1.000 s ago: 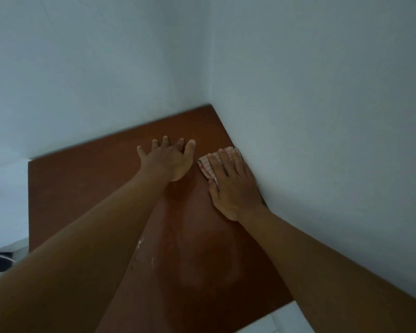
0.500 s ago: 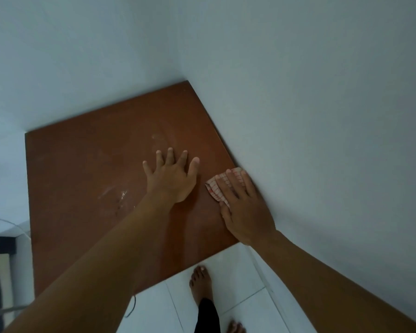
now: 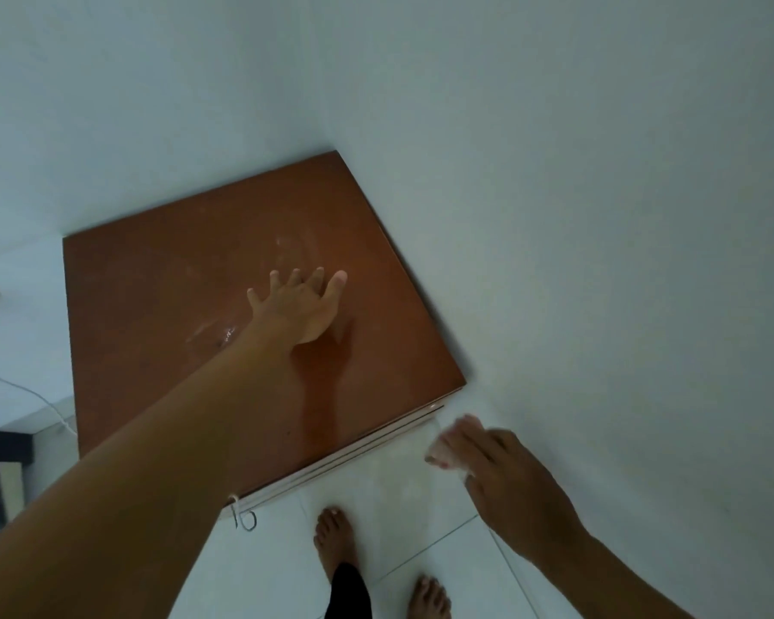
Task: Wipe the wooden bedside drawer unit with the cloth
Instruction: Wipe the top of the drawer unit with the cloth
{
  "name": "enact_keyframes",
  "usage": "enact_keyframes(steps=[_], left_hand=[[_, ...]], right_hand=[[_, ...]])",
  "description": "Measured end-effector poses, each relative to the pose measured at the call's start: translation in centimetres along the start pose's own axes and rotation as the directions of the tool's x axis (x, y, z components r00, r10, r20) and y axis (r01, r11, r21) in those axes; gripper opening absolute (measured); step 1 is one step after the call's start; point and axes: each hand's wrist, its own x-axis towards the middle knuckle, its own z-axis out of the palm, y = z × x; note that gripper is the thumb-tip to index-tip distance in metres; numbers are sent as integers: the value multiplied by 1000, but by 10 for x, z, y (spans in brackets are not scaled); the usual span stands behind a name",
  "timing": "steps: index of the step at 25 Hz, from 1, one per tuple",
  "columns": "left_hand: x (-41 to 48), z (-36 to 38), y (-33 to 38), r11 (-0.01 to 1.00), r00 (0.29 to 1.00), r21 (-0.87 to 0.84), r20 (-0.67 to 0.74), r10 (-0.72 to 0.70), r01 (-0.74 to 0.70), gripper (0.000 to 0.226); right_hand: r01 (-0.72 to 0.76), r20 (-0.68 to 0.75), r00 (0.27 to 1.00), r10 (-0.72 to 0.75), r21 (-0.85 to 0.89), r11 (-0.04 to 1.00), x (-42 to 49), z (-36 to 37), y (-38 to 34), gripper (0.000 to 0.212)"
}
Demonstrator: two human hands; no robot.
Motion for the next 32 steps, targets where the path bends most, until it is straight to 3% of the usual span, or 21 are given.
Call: enact_keyframes(steps=[2,5,8,16,21,26,32], left_hand=[[5,-10,-17,1000,1000,-15,-12,-27,26,79],[22,-29,-47,998,998,-35,-33,-52,51,76],[48,-48,-75,998,999,-57,-41,-25,23,74],[140,-60,-131,992,989,-76,-116,88,-97,66],[146,-38,-140,988,969,-53,-211,129,-143,62],[145,-38,-137,985,973,-97,-197,123,-144,61],[143,-49,-132,987,987,-104,-120,106,-119,60]], right_hand=[[44,-154,988,-31,79,996,62,-22,-21,52],[-18,-275,959,72,194,981,174,-40,-43,55],[-94,-209,967,143,229,969,280,-42,-58,54],[-113,-43,991,125,205,972,491,15,-71,55],[-99,71,993,95,58,993,528,50,-72,53],[-29,170,985,38,-57,998,532,63,-73,60],[-18,128,991,31,-98,995,489,66,-73,65]])
